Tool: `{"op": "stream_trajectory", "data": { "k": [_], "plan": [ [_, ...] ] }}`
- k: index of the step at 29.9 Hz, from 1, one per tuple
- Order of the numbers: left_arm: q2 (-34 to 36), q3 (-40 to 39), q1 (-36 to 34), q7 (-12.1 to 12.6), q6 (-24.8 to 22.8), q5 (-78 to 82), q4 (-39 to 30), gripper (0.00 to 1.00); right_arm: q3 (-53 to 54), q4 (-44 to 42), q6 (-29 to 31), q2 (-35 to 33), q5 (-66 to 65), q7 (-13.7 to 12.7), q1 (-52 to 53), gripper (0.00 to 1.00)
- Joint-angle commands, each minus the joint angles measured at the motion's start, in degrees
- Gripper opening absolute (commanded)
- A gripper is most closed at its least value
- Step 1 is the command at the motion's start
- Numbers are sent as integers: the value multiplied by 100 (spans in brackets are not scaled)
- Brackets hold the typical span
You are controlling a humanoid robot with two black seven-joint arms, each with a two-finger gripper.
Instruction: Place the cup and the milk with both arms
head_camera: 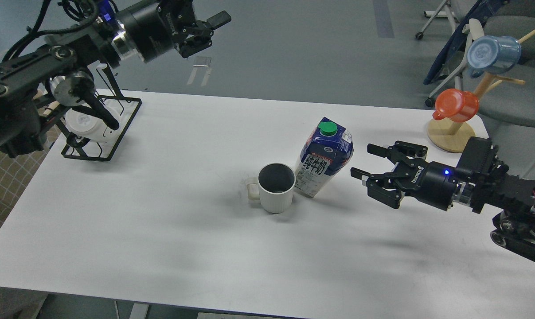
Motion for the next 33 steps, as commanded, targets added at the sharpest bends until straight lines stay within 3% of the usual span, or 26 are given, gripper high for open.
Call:
{"op": "stream_trajectory", "data": {
  "k": [1, 7, 11, 16, 21, 25, 27, 29, 30, 33],
  "plan": [
    [22, 0, 0, 0, 0, 0, 0, 97, 9, 547, 1, -564, -1, 0, -7, 74],
    [40, -17, 0, 0, 0, -9, 9, 97, 176, 1313, 1, -1557, 1078, 0, 379, 74],
    [49, -26, 9, -8, 0, -17, 9, 97, 640, 1217, 1005, -1628, 2500, 0, 1186, 74],
    [23, -44, 26, -8, 0, -26, 105, 97, 1290, 770, 1788, -1436, 3968, 0, 1645, 74],
    [-188, -289, 44, -8, 49, -44, 307, 97, 1722, -329, 2176, -364, 5350, 0, 1909, 74],
    [-530, -570, 105, -17, 49, -114, 885, 97, 2012, -1767, 2203, 881, 6404, 0, 2075, 75],
    [-706, -729, 114, -17, 23, -123, 1220, 97, 2127, -2622, 2308, 1542, 6731, 0, 2278, 80],
    [-969, -904, 114, -17, 0, -132, 1755, 97, 2311, -3744, 2728, 2410, 7239, 0, 2348, 100],
    [-971, -905, 114, -17, 0, -132, 1758, 97, 2312, -3750, 2730, 2415, 7242, 0, 2349, 100],
    [-1409, -1045, 114, -9, 0, -149, 2477, 98, 2732, -4899, 3204, 3292, 7628, 0, 2340, 100]
  ]
}}
